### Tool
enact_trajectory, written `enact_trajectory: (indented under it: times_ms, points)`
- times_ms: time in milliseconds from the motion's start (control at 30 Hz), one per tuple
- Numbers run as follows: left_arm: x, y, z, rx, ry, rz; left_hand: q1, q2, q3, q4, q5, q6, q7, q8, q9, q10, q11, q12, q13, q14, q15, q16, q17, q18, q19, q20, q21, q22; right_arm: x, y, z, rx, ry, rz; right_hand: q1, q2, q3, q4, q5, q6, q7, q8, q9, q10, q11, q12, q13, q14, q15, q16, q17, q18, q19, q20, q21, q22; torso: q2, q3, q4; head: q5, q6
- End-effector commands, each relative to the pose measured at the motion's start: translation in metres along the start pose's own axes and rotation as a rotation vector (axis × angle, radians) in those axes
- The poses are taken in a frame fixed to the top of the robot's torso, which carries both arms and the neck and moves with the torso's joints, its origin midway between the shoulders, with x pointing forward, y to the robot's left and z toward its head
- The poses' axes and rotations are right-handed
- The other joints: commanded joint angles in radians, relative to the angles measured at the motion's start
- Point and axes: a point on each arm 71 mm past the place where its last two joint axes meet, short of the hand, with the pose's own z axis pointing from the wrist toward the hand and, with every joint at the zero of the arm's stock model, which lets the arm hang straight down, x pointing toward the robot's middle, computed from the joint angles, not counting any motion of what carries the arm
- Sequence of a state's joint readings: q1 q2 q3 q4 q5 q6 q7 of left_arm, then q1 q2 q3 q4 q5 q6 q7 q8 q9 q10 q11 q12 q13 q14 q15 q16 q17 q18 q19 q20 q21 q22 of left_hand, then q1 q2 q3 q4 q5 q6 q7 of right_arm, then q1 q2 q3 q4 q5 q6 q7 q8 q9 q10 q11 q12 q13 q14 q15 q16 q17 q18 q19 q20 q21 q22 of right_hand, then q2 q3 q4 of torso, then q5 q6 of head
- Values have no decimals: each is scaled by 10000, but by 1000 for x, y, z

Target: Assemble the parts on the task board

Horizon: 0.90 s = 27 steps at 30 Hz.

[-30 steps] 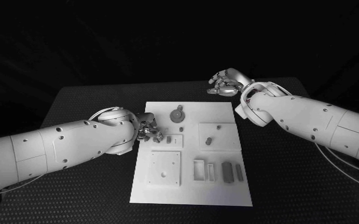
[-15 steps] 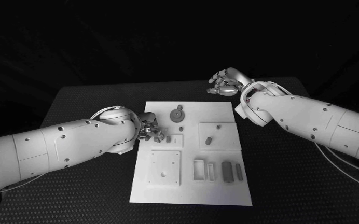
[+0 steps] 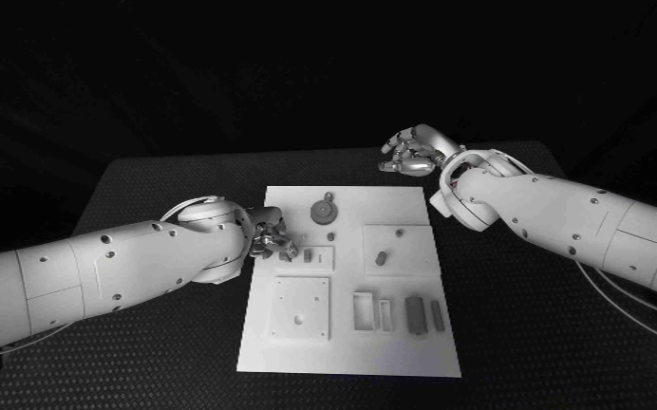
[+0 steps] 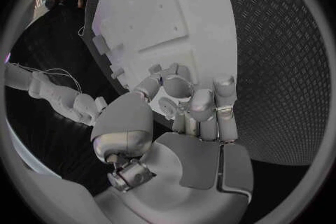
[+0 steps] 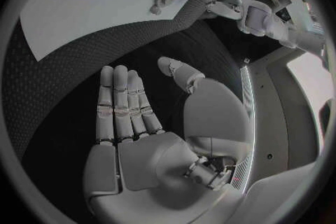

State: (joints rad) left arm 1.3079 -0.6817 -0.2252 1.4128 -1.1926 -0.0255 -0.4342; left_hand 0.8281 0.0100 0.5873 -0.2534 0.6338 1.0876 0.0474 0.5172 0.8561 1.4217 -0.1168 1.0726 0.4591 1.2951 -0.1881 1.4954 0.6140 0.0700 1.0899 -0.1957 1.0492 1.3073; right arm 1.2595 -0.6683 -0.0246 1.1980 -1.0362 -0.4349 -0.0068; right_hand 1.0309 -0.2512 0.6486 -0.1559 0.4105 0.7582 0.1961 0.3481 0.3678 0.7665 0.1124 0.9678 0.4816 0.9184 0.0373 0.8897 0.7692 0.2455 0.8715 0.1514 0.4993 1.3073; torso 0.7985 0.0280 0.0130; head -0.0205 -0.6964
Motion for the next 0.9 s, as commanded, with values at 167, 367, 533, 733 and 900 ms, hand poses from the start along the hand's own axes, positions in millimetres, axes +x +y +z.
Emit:
enact_trajectory:
  times_ms: [167,367,533,733,900]
  points:
    - [16,11,1,-527,578,352,37,192,463,-364,48,1234,-833,64,45,-171,-264,91,23,-57,-172,-28,-22,103,-95,-686,31,140,1,1,0,-108,105,-21,-38,36,-59,7,36,-60,146,62,-12,-77,7,53,-16,-68,25,35,-12,163,23,32,-58,232,0,0,9,-15,-12]
    - [18,8,2,-462,628,347,16,209,474,-371,81,1232,-840,77,60,-178,-271,112,30,-55,-159,-28,-26,102,-101,-683,31,141,1,1,0,-115,109,-18,-38,35,-59,7,38,-61,147,63,-13,-78,7,55,-20,-69,26,35,-13,163,23,32,-60,233,2,0,4,-12,-2]
    - [18,7,2,-455,722,334,21,170,696,-348,-159,1226,-855,99,85,-199,-277,153,41,-57,-135,-31,-36,103,-133,-679,8,133,1,1,0,-107,106,-21,-38,35,-60,6,39,-61,147,63,-14,-79,7,57,-23,-69,26,36,-14,163,23,32,-61,233,3,5,-2,-6,-8]
    - [23,4,1,-388,1307,229,-445,99,1726,-350,-605,1269,-856,186,145,-202,-275,317,48,-11,-59,-7,-60,84,-73,-663,20,133,1,1,-1,-102,112,-21,-36,34,-60,5,40,-62,147,64,-15,-80,7,59,-26,-70,26,37,-16,163,24,32,-62,233,-2,10,3,1,-20]
    - [24,4,1,-374,1405,170,-739,180,1746,-298,-587,1297,-827,228,170,-187,-216,396,62,-8,-46,-14,-75,82,-79,-660,13,129,1,1,0,-98,115,-23,-34,33,-60,3,41,-62,147,64,-15,-80,7,61,-29,-70,26,37,-17,163,24,31,-63,233,-5,7,-5,19,-29]
